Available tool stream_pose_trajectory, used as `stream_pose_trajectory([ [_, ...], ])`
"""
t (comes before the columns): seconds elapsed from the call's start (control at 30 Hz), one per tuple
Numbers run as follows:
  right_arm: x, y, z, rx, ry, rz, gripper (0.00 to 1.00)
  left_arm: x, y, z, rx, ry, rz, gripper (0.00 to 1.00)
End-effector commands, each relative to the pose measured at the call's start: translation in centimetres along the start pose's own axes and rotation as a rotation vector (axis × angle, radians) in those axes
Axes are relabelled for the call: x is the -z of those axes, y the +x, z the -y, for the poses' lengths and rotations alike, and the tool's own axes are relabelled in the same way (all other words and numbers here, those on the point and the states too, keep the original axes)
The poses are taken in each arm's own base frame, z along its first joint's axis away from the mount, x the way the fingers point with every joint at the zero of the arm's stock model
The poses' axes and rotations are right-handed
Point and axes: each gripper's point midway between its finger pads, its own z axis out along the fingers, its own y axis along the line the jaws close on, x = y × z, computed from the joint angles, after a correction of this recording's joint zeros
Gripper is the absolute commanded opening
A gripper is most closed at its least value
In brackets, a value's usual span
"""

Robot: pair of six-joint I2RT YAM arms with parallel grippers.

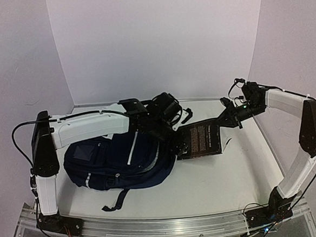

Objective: Pack the student bag
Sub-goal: Pick up the book from the center of the board.

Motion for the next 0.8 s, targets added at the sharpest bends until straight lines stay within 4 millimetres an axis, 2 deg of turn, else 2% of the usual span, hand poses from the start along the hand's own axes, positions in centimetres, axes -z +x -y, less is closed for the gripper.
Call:
stream_pose_trajectory([
  [0.0, 1.7, -0.1, -4.7, 0.006, -0.126, 0.015, 0.00, -0.9, -1.2, 2.0, -0.312, -0.120, 0.050, 0.99],
  [0.07, 1.9, -0.4, -5.0, -0.017, -0.124, 0.022, 0.00, -1.6, -1.9, 3.3, -0.366, -0.118, 0.066, 0.99],
  [0.27, 1.6, -1.0, -4.8, -0.142, -0.138, 0.008, 0.00, -3.7, -3.5, 5.0, -0.461, -0.191, 0.106, 0.99],
  [0.33, 1.4, -0.9, -4.5, -0.169, -0.140, 0.001, 0.00, -4.2, -4.1, 5.0, -0.475, -0.228, 0.126, 0.99],
  [0.4, 1.2, -0.7, -4.3, -0.191, -0.141, -0.007, 0.00, -4.2, -5.1, 4.2, -0.475, -0.313, 0.144, 0.97],
  [0.5, 1.0, -0.3, -3.9, -0.219, -0.139, -0.016, 0.00, -3.8, -6.8, 3.1, -0.445, -0.412, 0.177, 0.91],
  [0.6, 0.9, -0.1, -3.6, -0.233, -0.135, -0.018, 0.00, -3.5, -7.6, 3.3, -0.420, -0.414, 0.208, 0.82],
  [0.77, 0.9, -0.1, -3.5, -0.242, -0.122, -0.012, 0.00, -2.7, -7.7, 3.9, -0.400, -0.383, 0.225, 0.55],
])
